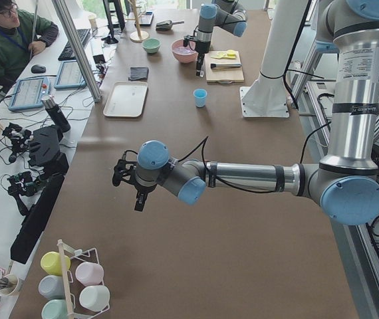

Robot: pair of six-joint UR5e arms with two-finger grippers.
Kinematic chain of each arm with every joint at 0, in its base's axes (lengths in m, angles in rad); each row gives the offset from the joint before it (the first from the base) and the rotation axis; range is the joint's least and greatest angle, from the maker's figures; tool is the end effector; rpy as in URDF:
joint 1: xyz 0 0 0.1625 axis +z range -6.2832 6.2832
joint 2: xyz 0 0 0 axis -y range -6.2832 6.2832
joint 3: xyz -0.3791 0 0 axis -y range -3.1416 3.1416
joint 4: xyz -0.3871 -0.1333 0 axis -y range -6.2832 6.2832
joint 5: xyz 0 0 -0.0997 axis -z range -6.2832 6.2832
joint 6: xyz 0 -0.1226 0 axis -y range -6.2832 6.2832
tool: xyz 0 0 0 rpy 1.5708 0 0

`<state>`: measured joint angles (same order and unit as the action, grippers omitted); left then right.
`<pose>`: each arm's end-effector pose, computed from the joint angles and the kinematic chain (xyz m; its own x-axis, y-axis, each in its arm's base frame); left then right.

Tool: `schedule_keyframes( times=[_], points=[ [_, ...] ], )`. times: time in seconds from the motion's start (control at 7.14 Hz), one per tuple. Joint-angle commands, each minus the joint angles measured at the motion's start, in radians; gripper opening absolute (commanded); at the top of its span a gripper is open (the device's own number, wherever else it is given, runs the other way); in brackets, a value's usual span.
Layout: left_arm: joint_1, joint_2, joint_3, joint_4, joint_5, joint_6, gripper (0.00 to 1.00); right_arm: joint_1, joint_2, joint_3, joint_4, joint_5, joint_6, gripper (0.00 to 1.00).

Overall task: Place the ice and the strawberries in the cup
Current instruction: 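Carry the ice cube with the right gripper over the blue cup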

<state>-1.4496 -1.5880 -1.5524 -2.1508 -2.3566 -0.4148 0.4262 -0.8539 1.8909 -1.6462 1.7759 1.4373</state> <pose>0.0172 -0.5263 0.5600 0.6401 0.0949 -0.7624 0.1713 0.9497 0.2620 -0.5029 -0.3473 0.1020 0.5500 0.1066 0.8283 -0.1811 0.9835 -0.0063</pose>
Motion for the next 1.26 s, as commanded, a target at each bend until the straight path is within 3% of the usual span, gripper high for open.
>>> schedule_keyframes(
  times=[0.0,0.28,0.56,0.98,1.12],
  points=[
    [0.000,0.000,0.017,-0.014,-0.001,0.001,0.98,-0.047,0.013,-0.044,0.026,-0.046,0.008,0.00],
    [0.000,0.003,0.020,-0.014,-0.001,0.001,0.98,-0.058,0.032,-0.094,0.055,-0.093,0.003,0.00],
    [0.000,-0.003,0.035,-0.014,0.002,0.002,0.98,-0.060,0.032,-0.195,0.199,-0.096,0.011,0.00],
    [0.000,-0.010,0.041,-0.014,0.002,0.002,0.98,-0.061,0.023,-0.196,0.201,-0.093,0.009,0.04],
    [0.000,-0.012,0.044,-0.014,0.002,0.002,0.98,-0.061,0.021,-0.188,0.198,-0.093,0.009,0.98]
  ],
)
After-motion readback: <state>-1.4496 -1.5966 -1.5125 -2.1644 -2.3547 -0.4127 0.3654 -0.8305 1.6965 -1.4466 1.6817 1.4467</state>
